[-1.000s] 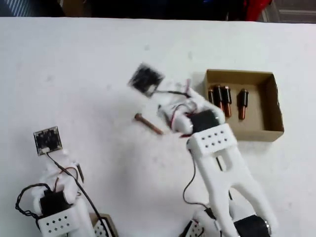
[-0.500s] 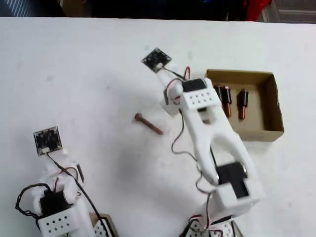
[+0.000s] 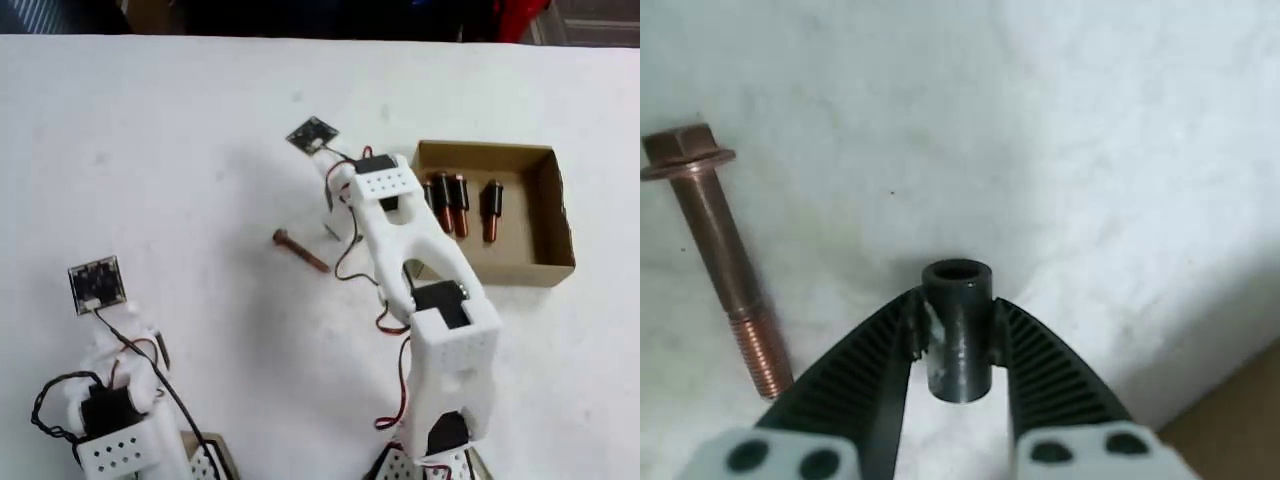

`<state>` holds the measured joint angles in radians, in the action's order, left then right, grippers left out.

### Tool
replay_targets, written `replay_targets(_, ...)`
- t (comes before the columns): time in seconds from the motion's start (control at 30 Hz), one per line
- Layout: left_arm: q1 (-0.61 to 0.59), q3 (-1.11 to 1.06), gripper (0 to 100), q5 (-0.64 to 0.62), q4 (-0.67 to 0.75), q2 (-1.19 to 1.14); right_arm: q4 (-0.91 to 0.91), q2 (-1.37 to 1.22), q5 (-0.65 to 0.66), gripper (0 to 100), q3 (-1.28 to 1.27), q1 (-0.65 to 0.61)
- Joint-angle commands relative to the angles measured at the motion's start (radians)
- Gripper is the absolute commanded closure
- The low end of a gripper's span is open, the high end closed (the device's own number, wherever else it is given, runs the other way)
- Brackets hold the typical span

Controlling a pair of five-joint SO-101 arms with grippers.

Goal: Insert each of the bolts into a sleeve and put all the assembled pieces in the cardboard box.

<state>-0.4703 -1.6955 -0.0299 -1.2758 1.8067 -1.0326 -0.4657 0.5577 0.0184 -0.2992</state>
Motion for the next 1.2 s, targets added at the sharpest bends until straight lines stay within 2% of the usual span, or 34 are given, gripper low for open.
replay_targets(0.0, -0.008, 0.002, 98, 0.011, -0.008, 0.021, -0.002, 0.007, 0.002, 94.7, 0.048, 0.004)
replay_targets(0.13, -0.008, 0.002, 98, 0.011, -0.008, 0.021, -0.016, 0.008, 0.003, 87.5, 0.048, 0.005)
replay_targets(0.4, -0.008, 0.002, 98, 0.011, -0.008, 0.021, -0.061, 0.027, 0.072, 88.2, 0.048, 0.005)
replay_targets(0.7, -0.008, 0.002, 98, 0.011, -0.008, 0.021, -0.051, 0.021, 0.072, 88.2, 0.046, 0.004)
replay_targets(1.07, -0.008, 0.002, 98, 0.011, -0.008, 0.021, -0.048, -0.116, 0.072, 88.3, 0.141, 0.005)
replay_targets(1.17, -0.008, 0.002, 98, 0.011, -0.008, 0.021, -0.048, -0.116, 0.072, 92.4, 0.141, 0.005)
